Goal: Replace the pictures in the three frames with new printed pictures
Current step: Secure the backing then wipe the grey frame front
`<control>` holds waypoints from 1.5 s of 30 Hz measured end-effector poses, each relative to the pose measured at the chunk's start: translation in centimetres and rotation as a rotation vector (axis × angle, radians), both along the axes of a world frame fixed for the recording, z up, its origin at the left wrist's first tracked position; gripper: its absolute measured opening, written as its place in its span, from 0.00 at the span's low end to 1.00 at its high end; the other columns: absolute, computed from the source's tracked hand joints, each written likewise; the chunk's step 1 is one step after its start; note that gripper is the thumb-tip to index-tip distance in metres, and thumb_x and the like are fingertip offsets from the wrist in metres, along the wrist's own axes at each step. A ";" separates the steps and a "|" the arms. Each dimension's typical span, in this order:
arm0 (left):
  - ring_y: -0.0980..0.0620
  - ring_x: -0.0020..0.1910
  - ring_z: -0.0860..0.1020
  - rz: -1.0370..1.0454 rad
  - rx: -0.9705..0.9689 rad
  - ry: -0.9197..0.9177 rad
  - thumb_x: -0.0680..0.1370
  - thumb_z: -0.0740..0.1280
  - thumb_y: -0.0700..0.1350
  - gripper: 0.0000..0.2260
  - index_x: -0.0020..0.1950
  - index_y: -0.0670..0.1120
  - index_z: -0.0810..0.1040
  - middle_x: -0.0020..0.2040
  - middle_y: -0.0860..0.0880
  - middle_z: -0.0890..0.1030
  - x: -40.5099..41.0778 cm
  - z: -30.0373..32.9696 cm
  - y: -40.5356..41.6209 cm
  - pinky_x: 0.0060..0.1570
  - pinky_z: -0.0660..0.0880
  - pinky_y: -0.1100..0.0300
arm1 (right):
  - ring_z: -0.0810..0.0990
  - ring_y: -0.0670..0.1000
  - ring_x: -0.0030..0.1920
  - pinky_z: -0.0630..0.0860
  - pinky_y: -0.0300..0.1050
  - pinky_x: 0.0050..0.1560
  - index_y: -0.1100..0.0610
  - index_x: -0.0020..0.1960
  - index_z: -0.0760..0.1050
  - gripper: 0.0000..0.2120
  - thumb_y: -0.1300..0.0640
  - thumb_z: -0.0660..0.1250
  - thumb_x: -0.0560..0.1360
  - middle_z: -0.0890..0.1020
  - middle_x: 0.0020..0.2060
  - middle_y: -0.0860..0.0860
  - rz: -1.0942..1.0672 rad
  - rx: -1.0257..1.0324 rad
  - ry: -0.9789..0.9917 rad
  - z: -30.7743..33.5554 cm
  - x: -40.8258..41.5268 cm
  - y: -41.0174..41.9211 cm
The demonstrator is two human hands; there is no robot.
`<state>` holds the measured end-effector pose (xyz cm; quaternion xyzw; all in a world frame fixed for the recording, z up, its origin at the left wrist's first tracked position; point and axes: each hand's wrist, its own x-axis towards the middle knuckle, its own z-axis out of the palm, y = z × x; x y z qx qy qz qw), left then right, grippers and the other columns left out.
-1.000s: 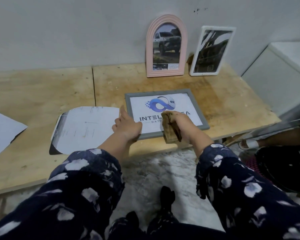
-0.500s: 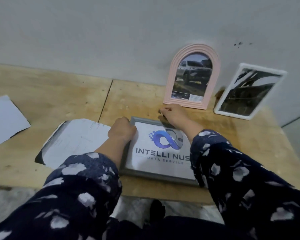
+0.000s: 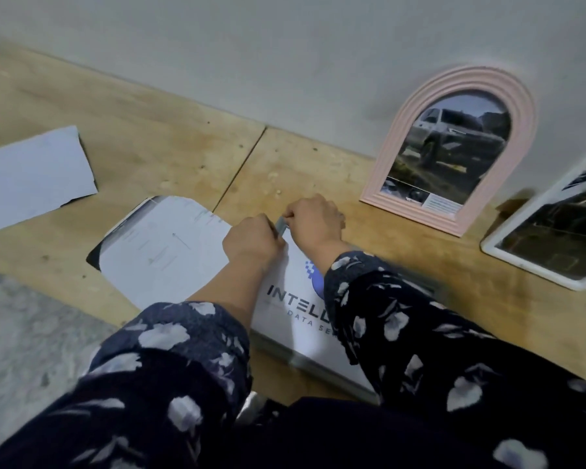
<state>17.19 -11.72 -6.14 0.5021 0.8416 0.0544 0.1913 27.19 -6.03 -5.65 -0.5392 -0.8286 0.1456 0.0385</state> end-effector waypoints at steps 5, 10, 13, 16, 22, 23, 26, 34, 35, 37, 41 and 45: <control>0.41 0.53 0.77 -0.017 -0.025 0.100 0.78 0.62 0.51 0.14 0.59 0.45 0.74 0.56 0.43 0.76 1.0 0.1 0.1 0.40 0.67 0.56 | 0.73 0.57 0.55 0.66 0.49 0.54 0.51 0.48 0.81 0.12 0.62 0.60 0.76 0.82 0.48 0.51 0.017 0.037 -0.018 0.2 0.6 -0.4; 0.40 0.57 0.76 -0.038 -0.042 0.146 0.80 0.61 0.52 0.16 0.62 0.44 0.71 0.59 0.42 0.74 1.8 0.3 0.0 0.43 0.67 0.54 | 0.73 0.57 0.54 0.65 0.49 0.52 0.50 0.49 0.81 0.14 0.64 0.60 0.75 0.82 0.47 0.50 -0.036 0.054 -0.016 -0.5 4.7 -1.4; 0.39 0.58 0.75 -0.023 -0.060 0.166 0.80 0.60 0.52 0.16 0.62 0.43 0.70 0.60 0.42 0.73 1.5 0.4 -0.2 0.42 0.67 0.53 | 0.72 0.55 0.53 0.63 0.48 0.49 0.48 0.49 0.80 0.15 0.65 0.60 0.75 0.81 0.46 0.48 -0.058 0.068 -0.039 -1.1 6.3 -1.8; 0.39 0.58 0.75 -0.040 -0.083 0.175 0.80 0.60 0.51 0.16 0.63 0.43 0.69 0.61 0.42 0.73 1.9 0.6 -0.1 0.43 0.67 0.53 | 0.72 0.54 0.52 0.61 0.48 0.48 0.47 0.50 0.80 0.15 0.65 0.61 0.76 0.80 0.45 0.47 -0.116 0.073 -0.060 -1.1 8.9 -2.4; 0.39 0.58 0.74 -0.035 -0.127 0.202 0.81 0.59 0.49 0.16 0.66 0.43 0.67 0.62 0.42 0.71 2.5 0.5 0.2 0.43 0.68 0.51 | 0.71 0.53 0.53 0.65 0.48 0.52 0.46 0.52 0.79 0.13 0.62 0.64 0.75 0.80 0.49 0.46 -0.201 0.028 -0.106 -1.0 13.6 -3.6; 0.39 0.58 0.74 -0.036 -0.132 0.203 0.81 0.59 0.48 0.16 0.66 0.43 0.67 0.62 0.42 0.71 2.5 0.5 0.2 0.43 0.68 0.51 | 0.71 0.53 0.53 0.65 0.48 0.53 0.46 0.53 0.79 0.13 0.62 0.64 0.76 0.80 0.50 0.46 -0.223 0.022 -0.102 -1.0 14.4 -3.8; 0.39 0.58 0.74 -0.030 -0.138 0.209 0.80 0.60 0.48 0.17 0.66 0.43 0.67 0.62 0.42 0.71 2.5 0.4 0.3 0.43 0.68 0.50 | 0.71 0.53 0.55 0.62 0.48 0.51 0.47 0.52 0.79 0.15 0.63 0.59 0.77 0.80 0.51 0.46 -0.298 0.036 -0.083 -0.9 16.5 -4.6; 0.38 0.59 0.74 -0.030 -0.132 0.232 0.80 0.59 0.49 0.17 0.66 0.42 0.68 0.61 0.40 0.72 2.5 0.2 0.3 0.45 0.68 0.50 | 0.76 0.56 0.49 0.67 0.44 0.43 0.55 0.45 0.78 0.10 0.61 0.58 0.76 0.79 0.44 0.53 -0.497 0.005 0.051 -2.1 21.4 -6.1; 0.38 0.59 0.74 -0.031 -0.128 0.239 0.80 0.59 0.49 0.17 0.66 0.42 0.68 0.61 0.40 0.72 2.5 0.1 0.3 0.45 0.68 0.50 | 0.76 0.56 0.48 0.66 0.43 0.41 0.56 0.44 0.77 0.10 0.62 0.58 0.76 0.79 0.42 0.54 -0.532 0.002 0.112 -2.5 21.8 -6.3; 0.38 0.58 0.74 -0.031 -0.119 0.245 0.80 0.60 0.49 0.16 0.65 0.42 0.69 0.60 0.40 0.73 2.6 0.1 0.3 0.44 0.68 0.50 | 0.76 0.56 0.45 0.61 0.42 0.40 0.56 0.41 0.77 0.09 0.64 0.59 0.74 0.76 0.38 0.53 -0.608 0.016 0.185 -2.8 22.1 -6.7; 0.38 0.57 0.75 -0.037 -0.126 0.238 0.79 0.61 0.49 0.17 0.64 0.42 0.69 0.59 0.40 0.74 2.5 -0.1 0.2 0.44 0.69 0.50 | 0.76 0.57 0.46 0.64 0.42 0.40 0.61 0.46 0.76 0.08 0.65 0.59 0.76 0.77 0.42 0.56 -0.851 0.019 0.292 -1.9 22.1 -7.3; 0.38 0.56 0.75 -0.033 -0.131 0.241 0.79 0.62 0.50 0.18 0.64 0.41 0.69 0.58 0.39 0.74 2.0 -0.3 0.5 0.44 0.70 0.51 | 0.77 0.56 0.53 0.74 0.47 0.52 0.60 0.49 0.79 0.09 0.60 0.61 0.78 0.80 0.49 0.55 -1.112 -0.057 0.618 -2.0 23.6 -7.6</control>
